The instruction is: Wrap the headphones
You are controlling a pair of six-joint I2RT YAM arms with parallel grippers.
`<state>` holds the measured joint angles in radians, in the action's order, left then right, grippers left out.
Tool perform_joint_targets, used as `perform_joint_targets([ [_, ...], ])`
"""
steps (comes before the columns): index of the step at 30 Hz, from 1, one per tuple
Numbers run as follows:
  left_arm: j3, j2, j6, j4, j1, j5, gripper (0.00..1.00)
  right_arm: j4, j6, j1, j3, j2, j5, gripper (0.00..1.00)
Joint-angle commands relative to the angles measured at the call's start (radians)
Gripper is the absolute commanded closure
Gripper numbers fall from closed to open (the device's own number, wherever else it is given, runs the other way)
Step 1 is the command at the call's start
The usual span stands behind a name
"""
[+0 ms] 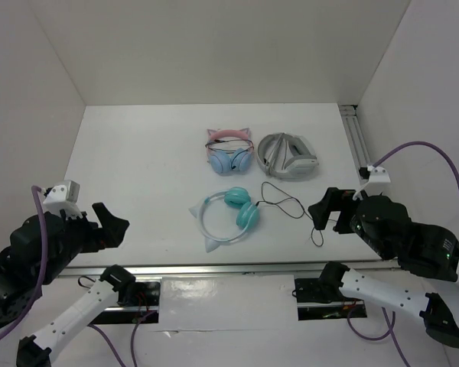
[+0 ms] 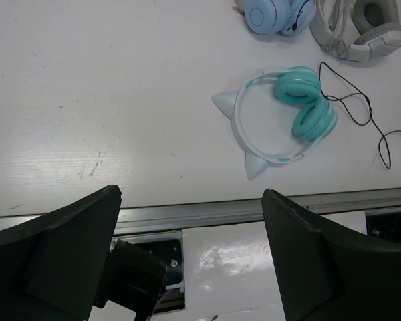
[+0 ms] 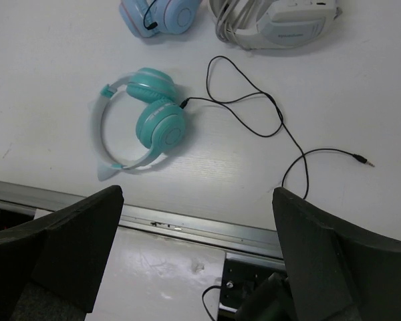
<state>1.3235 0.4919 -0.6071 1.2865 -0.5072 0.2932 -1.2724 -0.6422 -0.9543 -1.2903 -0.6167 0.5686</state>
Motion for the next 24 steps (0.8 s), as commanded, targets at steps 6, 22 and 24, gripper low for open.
perform_joint_targets([
  [6,-0.007,0.033,0.026,-0.05,-0.002,-0.039,0.0,0.215,0.122,0.017,0.048,0.066,-0.149,0.0],
  [22,-0.518,0.312,-0.356,-0.672,-0.059,-0.264,0.0,0.389,0.064,-0.043,0.195,-0.136,-0.039,0.0],
  [24,-0.532,0.409,-0.413,-0.732,-0.137,-0.214,0.0,0.445,0.075,-0.043,0.216,-0.137,-0.07,0.0],
])
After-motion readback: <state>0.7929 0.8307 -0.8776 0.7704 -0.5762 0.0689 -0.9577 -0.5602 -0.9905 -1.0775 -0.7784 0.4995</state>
